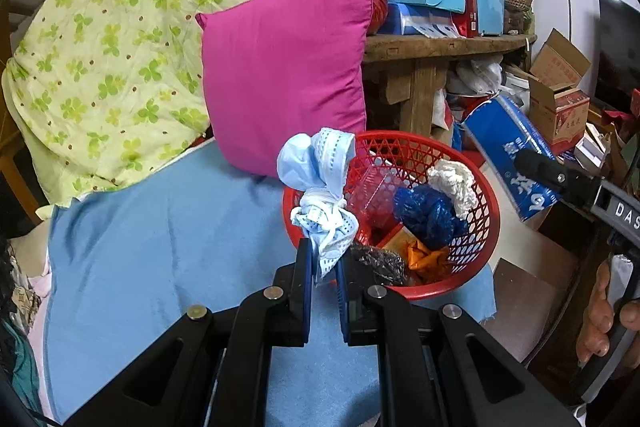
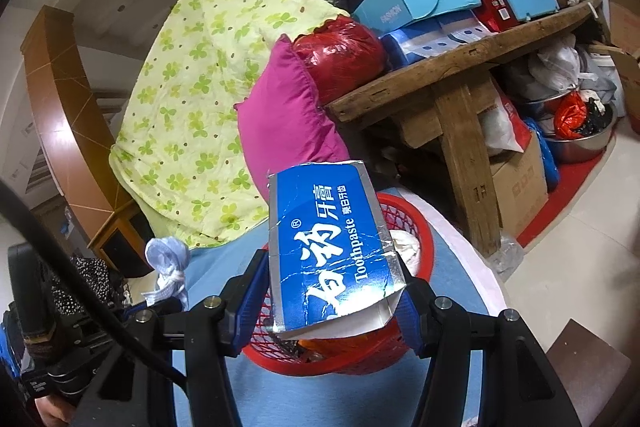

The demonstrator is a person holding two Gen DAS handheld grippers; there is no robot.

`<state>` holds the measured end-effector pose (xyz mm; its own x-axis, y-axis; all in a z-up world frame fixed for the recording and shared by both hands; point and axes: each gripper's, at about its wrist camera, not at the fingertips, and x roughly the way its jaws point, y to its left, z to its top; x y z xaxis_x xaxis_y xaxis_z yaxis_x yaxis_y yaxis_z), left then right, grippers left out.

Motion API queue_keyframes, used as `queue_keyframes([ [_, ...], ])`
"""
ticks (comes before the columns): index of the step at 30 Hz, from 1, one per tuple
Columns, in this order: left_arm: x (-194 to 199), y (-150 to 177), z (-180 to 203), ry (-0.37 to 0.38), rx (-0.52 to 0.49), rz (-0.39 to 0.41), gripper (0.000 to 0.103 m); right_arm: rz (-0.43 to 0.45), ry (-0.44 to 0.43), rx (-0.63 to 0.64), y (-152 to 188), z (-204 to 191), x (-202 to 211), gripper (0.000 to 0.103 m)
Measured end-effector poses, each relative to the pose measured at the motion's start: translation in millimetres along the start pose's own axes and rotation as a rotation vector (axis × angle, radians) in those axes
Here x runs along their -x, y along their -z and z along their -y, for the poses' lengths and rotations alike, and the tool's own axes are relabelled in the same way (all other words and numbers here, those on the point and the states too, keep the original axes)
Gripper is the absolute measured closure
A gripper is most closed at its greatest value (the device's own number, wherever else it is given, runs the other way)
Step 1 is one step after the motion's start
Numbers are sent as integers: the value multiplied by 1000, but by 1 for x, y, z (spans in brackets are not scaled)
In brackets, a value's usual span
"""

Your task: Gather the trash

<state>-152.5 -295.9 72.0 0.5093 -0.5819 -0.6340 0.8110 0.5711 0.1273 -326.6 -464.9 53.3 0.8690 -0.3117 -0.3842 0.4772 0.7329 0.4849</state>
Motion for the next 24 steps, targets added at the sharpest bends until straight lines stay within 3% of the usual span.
queue_keyframes([
  [24, -22, -1, 14, 33, -67, -2, 91, -36, 3, -20, 3, 8, -24, 42],
])
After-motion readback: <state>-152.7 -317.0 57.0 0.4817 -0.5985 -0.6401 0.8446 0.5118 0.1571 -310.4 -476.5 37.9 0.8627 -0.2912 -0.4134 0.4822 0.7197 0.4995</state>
